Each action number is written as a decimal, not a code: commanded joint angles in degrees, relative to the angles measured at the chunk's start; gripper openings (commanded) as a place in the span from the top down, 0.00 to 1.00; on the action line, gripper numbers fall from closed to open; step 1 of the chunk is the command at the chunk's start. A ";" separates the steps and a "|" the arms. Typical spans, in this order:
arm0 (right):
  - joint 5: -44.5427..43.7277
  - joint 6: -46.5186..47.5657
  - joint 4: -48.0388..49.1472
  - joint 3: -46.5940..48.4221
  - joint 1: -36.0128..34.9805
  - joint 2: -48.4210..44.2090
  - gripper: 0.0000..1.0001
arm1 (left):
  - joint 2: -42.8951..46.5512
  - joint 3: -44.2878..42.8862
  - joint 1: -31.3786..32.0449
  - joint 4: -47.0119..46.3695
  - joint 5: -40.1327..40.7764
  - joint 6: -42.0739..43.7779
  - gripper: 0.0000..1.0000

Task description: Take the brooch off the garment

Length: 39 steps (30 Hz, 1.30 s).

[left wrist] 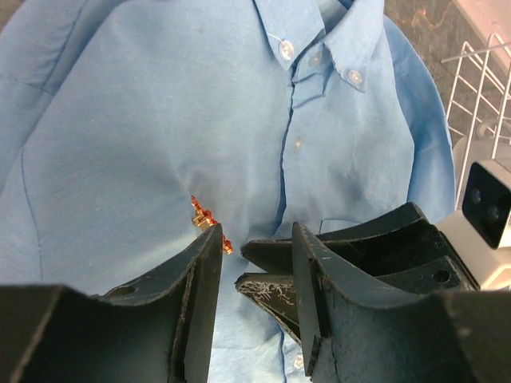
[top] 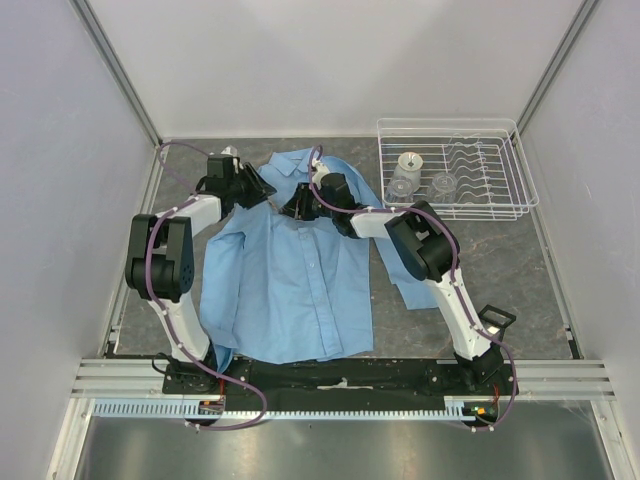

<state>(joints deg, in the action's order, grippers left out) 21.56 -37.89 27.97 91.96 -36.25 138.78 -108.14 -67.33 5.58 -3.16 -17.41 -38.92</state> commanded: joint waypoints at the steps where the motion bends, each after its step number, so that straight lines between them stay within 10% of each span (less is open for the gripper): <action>1: 0.50 1.06 0.77 2.25 -0.31 -0.26 0.60 | 0.30 -2.72 -0.22 0.96 1.06 1.92 0.53; 39: -9.70 13.89 -13.47 12.13 -3.30 2.04 0.54 | 8.30 4.84 -3.39 0.35 1.42 -1.25 0.52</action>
<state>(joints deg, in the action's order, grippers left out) 11.68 -23.83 14.37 106.50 -40.49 144.07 -99.26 -62.92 2.59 -0.10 -15.22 -38.98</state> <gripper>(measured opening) 0.461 0.480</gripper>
